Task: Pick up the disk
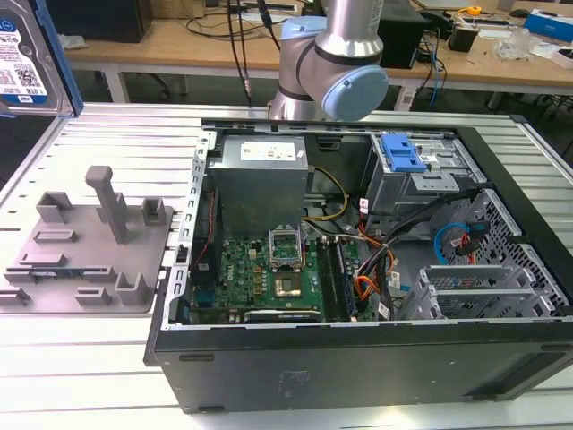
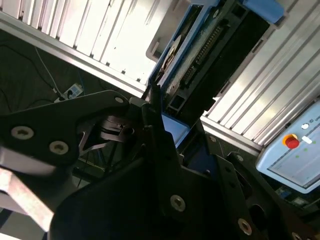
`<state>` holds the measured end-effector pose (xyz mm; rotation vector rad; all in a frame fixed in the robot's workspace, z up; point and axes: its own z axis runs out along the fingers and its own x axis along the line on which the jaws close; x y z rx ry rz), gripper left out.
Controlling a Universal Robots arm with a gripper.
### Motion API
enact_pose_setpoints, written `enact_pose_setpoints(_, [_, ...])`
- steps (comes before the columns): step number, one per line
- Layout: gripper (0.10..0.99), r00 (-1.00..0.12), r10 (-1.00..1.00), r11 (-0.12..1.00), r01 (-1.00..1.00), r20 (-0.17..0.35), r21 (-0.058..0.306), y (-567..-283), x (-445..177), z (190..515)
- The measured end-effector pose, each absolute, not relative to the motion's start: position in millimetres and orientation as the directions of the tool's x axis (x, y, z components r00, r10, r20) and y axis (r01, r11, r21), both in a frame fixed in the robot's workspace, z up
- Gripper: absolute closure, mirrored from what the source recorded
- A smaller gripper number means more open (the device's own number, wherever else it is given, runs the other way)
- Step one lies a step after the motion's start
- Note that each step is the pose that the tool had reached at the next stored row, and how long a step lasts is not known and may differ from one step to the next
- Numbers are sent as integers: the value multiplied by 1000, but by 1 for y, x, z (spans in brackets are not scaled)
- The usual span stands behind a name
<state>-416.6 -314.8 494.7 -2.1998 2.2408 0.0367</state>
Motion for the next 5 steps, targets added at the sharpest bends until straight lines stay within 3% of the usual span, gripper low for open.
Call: enact_pose_setpoints(5, [718,-19,-1000,18,-1000,-18,16,-315,-417,495])
